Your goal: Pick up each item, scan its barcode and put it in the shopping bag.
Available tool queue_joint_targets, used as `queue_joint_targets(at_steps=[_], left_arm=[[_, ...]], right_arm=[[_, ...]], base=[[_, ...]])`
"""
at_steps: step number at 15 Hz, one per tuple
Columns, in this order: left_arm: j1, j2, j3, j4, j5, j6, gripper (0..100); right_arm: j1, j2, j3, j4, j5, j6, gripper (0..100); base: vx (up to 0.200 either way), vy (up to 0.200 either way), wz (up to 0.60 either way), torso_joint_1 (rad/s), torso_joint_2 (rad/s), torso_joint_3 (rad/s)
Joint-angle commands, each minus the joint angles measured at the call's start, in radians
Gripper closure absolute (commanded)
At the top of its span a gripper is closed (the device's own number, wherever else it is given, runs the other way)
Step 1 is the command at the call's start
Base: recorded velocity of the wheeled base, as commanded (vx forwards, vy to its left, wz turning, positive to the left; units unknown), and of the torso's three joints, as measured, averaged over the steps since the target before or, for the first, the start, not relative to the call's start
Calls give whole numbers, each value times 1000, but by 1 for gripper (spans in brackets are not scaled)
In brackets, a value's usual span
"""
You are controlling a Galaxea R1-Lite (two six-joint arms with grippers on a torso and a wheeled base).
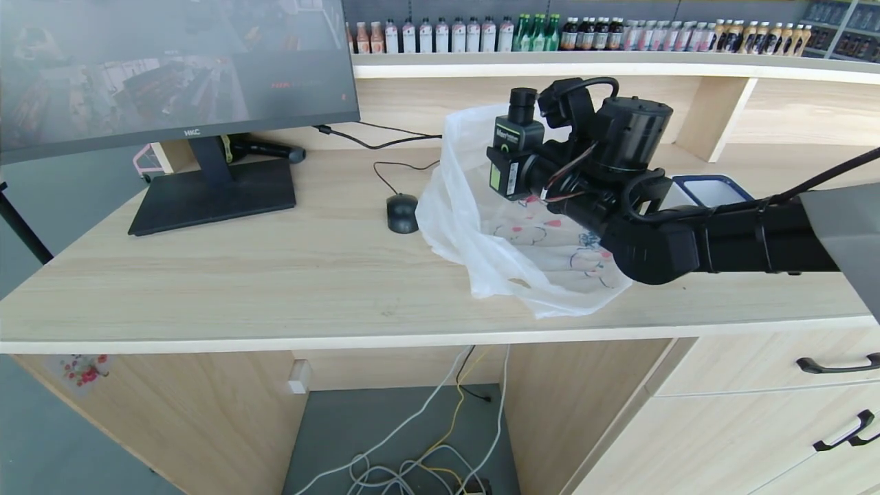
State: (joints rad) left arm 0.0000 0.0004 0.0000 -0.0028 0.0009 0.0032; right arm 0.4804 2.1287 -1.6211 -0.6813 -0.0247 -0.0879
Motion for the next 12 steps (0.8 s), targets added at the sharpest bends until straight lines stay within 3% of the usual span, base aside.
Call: queue_joint_targets(at_steps=[1,12], left_arm=[[0,0,0,0,1,0,0],[0,0,0,0,1,0,0]], right_arm=[[1,37,-19,0,0,-1,100],[6,73,-6,-3,-1,-1,100]], base=[[0,0,0,0,0,0],[0,0,0,0,0,0]])
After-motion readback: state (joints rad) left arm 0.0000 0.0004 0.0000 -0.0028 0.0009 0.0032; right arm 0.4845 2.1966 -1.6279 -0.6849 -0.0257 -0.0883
